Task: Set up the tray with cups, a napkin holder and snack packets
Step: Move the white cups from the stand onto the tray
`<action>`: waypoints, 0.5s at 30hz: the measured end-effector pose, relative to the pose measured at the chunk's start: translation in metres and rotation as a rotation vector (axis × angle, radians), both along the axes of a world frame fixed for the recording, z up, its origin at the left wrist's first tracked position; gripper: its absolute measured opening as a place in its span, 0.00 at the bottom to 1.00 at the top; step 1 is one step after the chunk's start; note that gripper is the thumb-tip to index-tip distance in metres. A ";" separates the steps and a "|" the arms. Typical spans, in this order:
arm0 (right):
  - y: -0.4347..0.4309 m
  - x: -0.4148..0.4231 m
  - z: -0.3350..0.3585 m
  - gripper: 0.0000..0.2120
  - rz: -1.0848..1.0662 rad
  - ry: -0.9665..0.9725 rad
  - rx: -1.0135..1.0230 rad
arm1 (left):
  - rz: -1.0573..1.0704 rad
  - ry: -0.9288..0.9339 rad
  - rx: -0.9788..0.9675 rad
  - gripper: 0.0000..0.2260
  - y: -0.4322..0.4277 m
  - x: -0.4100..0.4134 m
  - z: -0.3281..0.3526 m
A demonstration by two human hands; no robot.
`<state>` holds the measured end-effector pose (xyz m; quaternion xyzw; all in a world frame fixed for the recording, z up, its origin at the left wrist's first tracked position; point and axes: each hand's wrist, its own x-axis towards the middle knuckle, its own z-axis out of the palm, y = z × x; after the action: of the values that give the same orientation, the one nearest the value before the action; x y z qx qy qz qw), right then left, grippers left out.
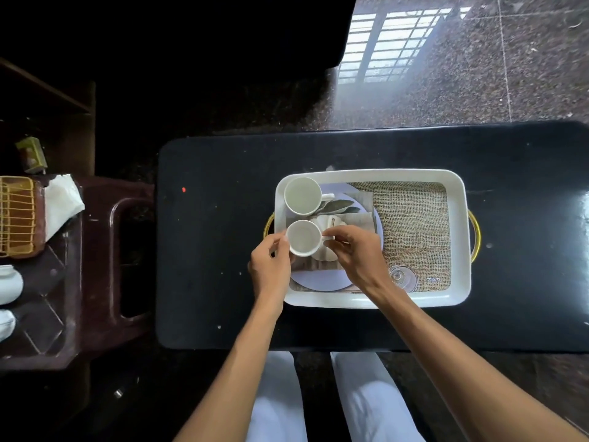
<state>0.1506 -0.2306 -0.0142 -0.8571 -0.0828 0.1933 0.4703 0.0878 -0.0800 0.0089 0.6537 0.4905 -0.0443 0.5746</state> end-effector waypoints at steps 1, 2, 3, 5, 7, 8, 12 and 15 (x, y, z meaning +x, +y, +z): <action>0.000 0.000 0.000 0.07 0.003 0.002 0.002 | -0.015 0.003 0.007 0.14 0.000 0.000 0.000; 0.000 0.000 0.000 0.07 0.008 0.001 0.000 | -0.031 0.008 0.010 0.13 0.000 0.000 0.000; 0.000 0.000 0.000 0.07 0.013 0.003 -0.001 | -0.044 0.014 0.010 0.11 0.000 0.001 0.001; 0.000 0.000 0.003 0.08 0.029 0.032 -0.001 | -0.069 0.029 0.014 0.08 0.001 0.000 0.006; -0.001 0.001 0.011 0.12 0.054 0.076 -0.010 | -0.077 0.041 0.019 0.10 0.005 -0.002 0.013; -0.001 0.001 0.016 0.14 0.066 0.070 -0.023 | -0.069 0.042 0.020 0.10 0.009 -0.004 0.018; 0.008 -0.003 0.047 0.17 0.092 -0.061 -0.028 | 0.142 -0.083 -0.167 0.12 0.040 -0.023 0.049; 0.032 -0.013 0.071 0.18 0.142 -0.078 0.025 | 0.323 -0.204 -0.298 0.13 0.074 -0.051 0.077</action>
<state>0.1375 -0.1983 0.0572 -0.8500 -0.1639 0.1914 0.4626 0.0371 -0.0064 0.0856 0.4759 0.5159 0.0427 0.7110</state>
